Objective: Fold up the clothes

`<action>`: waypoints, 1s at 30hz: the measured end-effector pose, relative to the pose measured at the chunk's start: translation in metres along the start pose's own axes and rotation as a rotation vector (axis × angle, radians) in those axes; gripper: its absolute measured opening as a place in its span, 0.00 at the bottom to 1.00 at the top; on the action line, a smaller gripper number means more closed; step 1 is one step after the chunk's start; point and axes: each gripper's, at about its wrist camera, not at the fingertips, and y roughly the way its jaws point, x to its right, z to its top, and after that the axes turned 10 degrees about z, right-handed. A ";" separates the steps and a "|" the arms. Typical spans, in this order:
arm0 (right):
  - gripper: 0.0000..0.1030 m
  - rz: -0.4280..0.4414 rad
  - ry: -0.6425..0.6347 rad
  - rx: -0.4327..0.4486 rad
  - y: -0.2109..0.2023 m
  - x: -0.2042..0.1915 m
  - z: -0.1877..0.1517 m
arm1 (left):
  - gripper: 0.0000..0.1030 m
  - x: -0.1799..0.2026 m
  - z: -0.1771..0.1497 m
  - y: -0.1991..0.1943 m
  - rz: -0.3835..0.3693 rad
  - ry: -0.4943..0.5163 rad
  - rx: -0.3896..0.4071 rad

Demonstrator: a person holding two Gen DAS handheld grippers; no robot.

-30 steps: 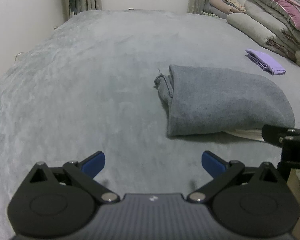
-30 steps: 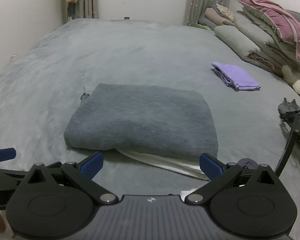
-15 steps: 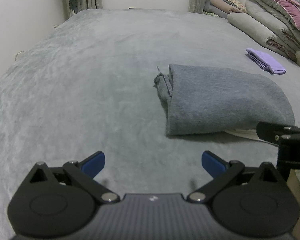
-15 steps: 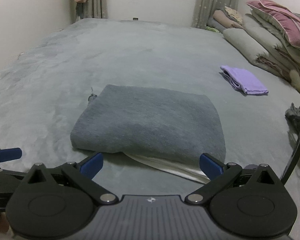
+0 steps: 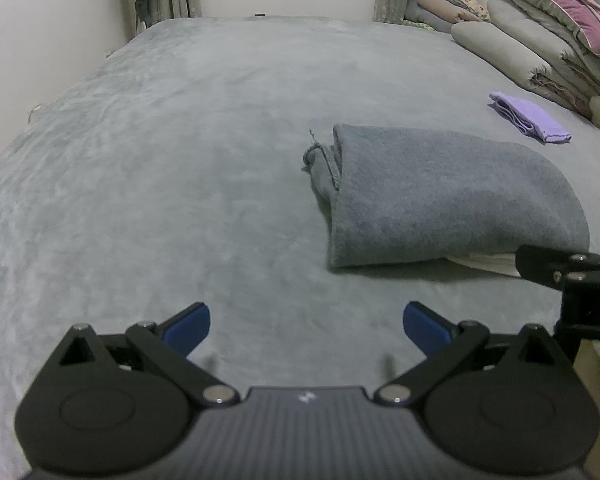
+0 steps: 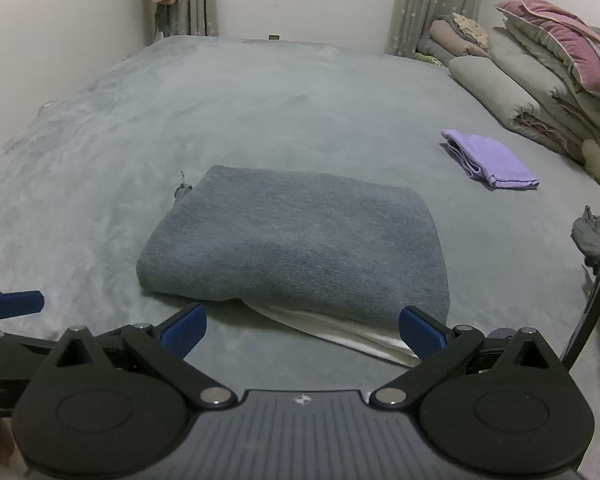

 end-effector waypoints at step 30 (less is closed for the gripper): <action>1.00 0.001 -0.002 0.015 -0.001 0.003 -0.001 | 1.00 0.015 -0.001 -0.004 -0.033 0.044 0.029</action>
